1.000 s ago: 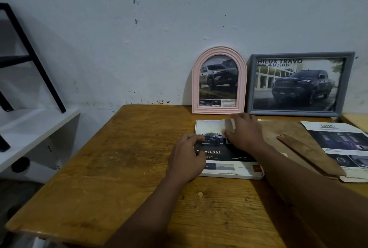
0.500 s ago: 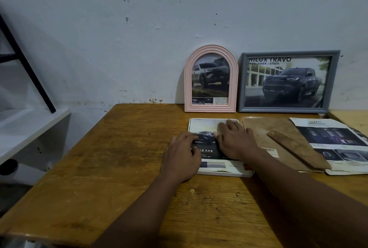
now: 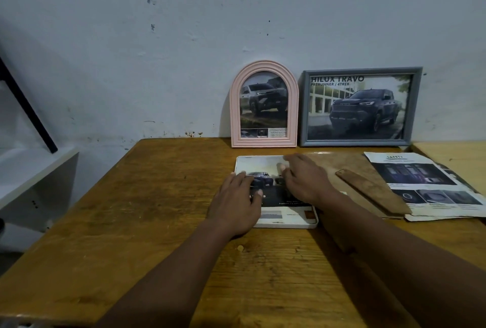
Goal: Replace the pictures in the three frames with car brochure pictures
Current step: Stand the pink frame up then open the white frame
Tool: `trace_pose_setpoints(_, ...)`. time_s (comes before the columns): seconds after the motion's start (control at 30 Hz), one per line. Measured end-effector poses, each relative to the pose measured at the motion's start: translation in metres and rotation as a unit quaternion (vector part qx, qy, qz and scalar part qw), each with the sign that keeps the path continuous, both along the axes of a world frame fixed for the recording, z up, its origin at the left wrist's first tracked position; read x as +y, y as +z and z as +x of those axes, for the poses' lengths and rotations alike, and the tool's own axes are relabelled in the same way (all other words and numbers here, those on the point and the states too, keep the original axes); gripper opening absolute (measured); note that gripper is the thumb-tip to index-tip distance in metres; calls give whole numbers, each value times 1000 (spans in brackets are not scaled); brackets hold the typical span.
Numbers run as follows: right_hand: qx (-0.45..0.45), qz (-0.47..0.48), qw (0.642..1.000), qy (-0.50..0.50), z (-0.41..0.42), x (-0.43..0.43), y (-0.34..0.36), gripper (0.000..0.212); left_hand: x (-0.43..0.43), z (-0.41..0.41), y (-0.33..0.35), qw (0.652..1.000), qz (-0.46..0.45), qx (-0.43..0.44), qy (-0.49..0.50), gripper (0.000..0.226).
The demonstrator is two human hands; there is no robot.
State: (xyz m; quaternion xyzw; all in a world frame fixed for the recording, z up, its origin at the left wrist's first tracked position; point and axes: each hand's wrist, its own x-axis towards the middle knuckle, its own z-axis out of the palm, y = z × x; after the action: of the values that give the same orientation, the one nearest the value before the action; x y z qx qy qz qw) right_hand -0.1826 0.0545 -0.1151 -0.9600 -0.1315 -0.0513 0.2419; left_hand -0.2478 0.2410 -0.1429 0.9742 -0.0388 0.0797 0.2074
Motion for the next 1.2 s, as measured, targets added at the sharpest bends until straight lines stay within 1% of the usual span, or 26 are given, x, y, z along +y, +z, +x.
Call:
trace_pose_setpoints(0.03,-7,-1,1000,-29,-1,-7,6,45,1,1,1,1000,1,-2,0,56)
trace_pose_setpoints(0.1,-9,-50,995,-80,-2,-31,16,44,1,4,3,1000,5,-12,-3,53)
trace_pose_setpoints(0.17,9,-109,987,-114,-4,-63,17,47,-2,7,5,1000,3,-10,5,51)
trace_pose_setpoints(0.23,39,-128,982,-131,-8,-91,12,46,-7,10,7,1000,-2,-3,19,51)
trace_pose_setpoints(0.27,45,-121,982,-136,-10,-100,10,42,-9,10,8,1000,-2,-2,24,52)
trace_pose_setpoints(0.37,18,-110,985,-135,-16,-111,7,30,-13,9,6,999,-3,-17,31,51)
trace_pose_setpoints(0.5,-8,-98,986,-131,-16,-110,4,28,-12,7,3,997,-52,-41,47,45)
trace_pose_setpoints(0.63,-51,-9,986,-159,-11,-107,13,26,-12,6,2,995,-77,-39,51,49)
trace_pose_setpoints(0.7,-76,14,986,-144,-10,-99,22,27,-13,7,1,993,-92,-42,53,49)
trace_pose_setpoints(0.77,-82,11,990,-113,-13,-81,31,26,-13,7,3,988,-130,-49,64,44)
trace_pose_setpoints(0.83,-76,-15,994,-76,-16,-58,36,27,-13,6,5,974,-204,-54,87,39)
trace_pose_setpoints(0.9,-57,-70,995,-38,-20,-32,38,29,-13,4,6,957,-265,-48,110,37)
trace_pose_setpoints(1.0,-45,-176,983,8,-26,2,37,33,-14,0,8,946,-291,-43,135,41)
trace_pose_setpoints(1.1,-37,-221,974,13,-33,29,35,35,-14,-2,10,939,-307,-44,149,38)
trace_pose_setpoints(1.2,-26,-252,967,7,-36,47,35,41,-14,-3,10,935,-316,-50,155,39)
